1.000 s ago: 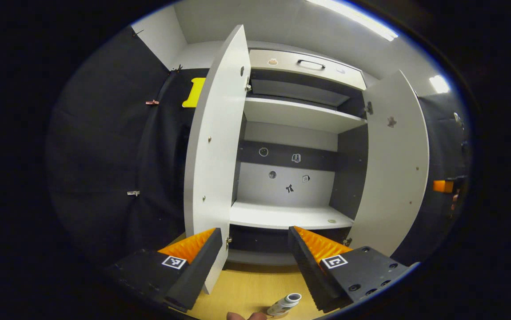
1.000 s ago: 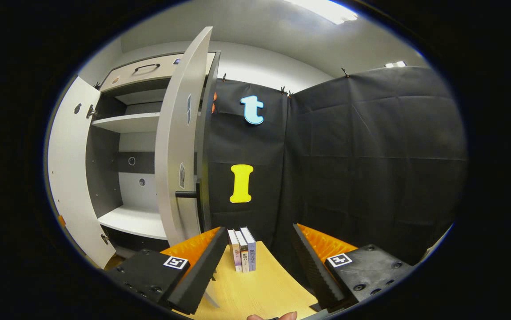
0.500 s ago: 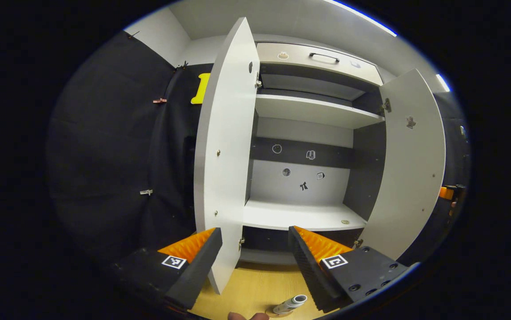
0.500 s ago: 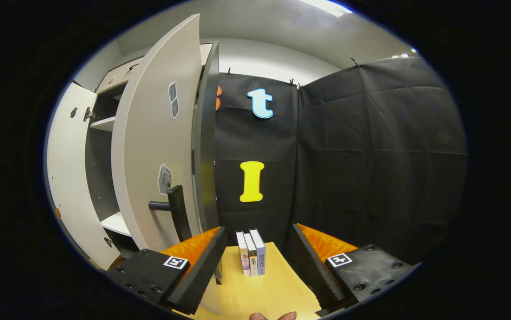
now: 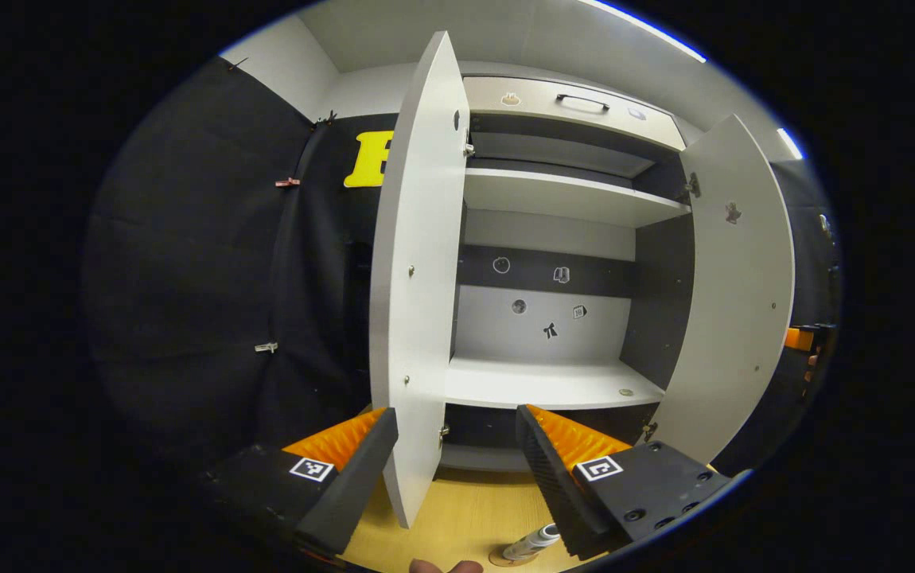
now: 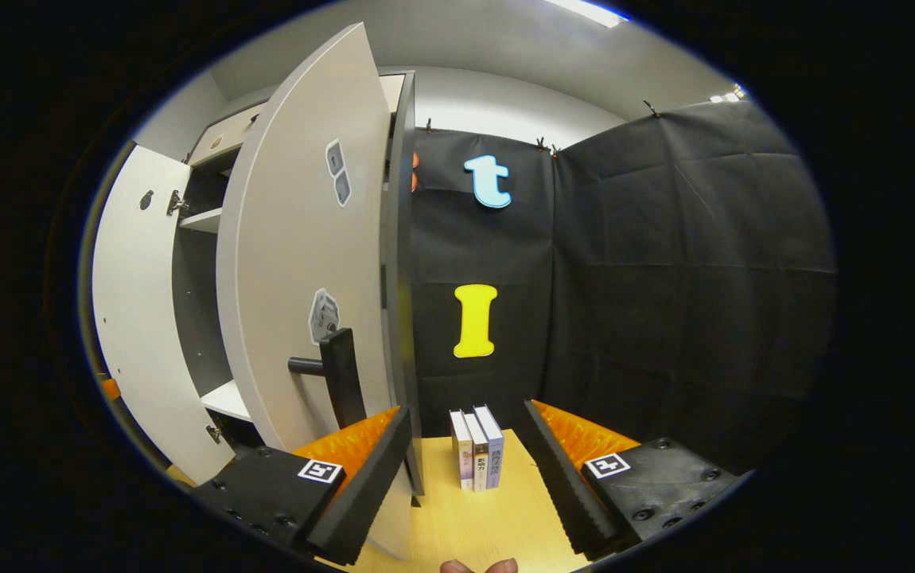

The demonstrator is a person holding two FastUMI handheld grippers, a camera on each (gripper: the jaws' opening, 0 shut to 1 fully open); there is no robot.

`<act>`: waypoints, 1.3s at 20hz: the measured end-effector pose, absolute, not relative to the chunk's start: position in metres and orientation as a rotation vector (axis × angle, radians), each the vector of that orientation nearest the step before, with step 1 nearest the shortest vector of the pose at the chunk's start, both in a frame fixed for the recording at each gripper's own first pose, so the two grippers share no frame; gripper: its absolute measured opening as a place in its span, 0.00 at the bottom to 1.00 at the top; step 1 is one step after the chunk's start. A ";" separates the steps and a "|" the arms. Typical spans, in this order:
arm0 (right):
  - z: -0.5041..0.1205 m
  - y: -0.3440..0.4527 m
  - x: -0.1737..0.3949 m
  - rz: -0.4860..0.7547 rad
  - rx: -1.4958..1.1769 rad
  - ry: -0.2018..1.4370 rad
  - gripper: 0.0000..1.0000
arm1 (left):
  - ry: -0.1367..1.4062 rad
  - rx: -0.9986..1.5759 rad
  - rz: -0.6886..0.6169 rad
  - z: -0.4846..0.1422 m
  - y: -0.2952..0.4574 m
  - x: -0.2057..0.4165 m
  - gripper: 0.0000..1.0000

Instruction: Grasp the bottle in the cabinet with the left hand and place it on the coaster, then close the right door with the right hand and the left door with the left hand.

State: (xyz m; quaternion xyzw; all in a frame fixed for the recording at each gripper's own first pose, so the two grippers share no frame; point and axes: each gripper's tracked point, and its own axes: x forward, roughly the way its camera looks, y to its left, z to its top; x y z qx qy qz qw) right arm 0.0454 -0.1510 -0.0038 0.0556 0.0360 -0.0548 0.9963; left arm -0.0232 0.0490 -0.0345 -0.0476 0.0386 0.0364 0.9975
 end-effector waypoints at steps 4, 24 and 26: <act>-0.001 -0.113 0.047 -0.069 0.099 0.062 0.95 | 0.071 -0.092 0.075 -0.035 0.062 -0.029 0.95; -0.008 0.046 0.113 0.079 0.106 0.079 0.95 | 0.066 -0.123 0.078 -0.045 0.116 -0.031 0.95; -0.008 0.053 0.121 0.076 0.093 0.075 0.95 | 0.058 -0.133 0.054 -0.041 0.112 -0.032 0.95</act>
